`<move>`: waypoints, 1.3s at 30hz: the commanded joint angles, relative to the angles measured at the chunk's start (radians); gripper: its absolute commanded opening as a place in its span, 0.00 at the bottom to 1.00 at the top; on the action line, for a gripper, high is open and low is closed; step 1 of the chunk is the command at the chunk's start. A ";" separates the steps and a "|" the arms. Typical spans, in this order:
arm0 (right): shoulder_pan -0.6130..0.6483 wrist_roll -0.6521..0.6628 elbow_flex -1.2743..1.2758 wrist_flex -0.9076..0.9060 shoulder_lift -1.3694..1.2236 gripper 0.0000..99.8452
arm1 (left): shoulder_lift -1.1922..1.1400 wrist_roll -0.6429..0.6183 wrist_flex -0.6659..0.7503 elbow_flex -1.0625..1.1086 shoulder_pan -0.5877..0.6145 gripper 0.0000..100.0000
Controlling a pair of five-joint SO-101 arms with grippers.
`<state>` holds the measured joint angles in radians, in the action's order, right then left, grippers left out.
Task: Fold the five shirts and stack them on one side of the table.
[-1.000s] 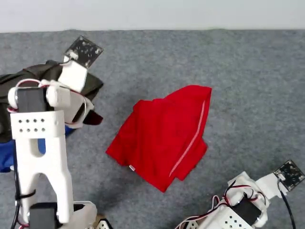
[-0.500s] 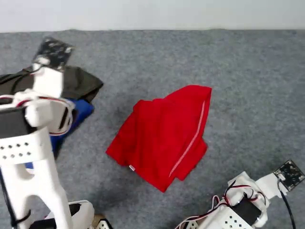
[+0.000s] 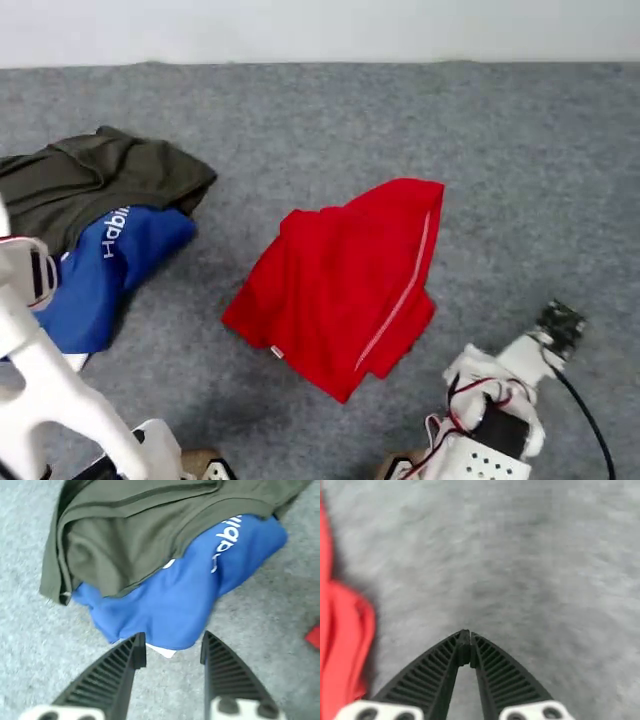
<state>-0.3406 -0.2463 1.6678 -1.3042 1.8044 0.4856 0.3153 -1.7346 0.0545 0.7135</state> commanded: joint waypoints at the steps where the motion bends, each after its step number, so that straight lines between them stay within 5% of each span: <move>1: 0.125 -0.006 0.015 -0.004 0.007 0.01 | 0.031 -0.009 -0.020 -0.004 0.048 0.18; 10: 0.355 -0.005 0.012 -0.004 0.008 0.01 | 0.031 -0.009 -0.020 -0.004 0.198 0.18; 20: 0.337 0.006 -0.192 0.041 0.001 0.01 | 0.133 -0.005 -0.020 0.001 0.338 0.18; 25: 0.383 0.152 -0.393 0.005 -0.018 0.01 | 0.204 -0.002 -0.018 0.096 0.334 0.18; 39: 0.634 0.210 -0.796 -0.186 -0.670 0.01 | 0.382 -0.002 0.048 0.407 0.338 0.18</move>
<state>0.2286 -0.0453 0.9375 -1.4853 1.2750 0.8278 0.3153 -1.7162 0.4427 1.0434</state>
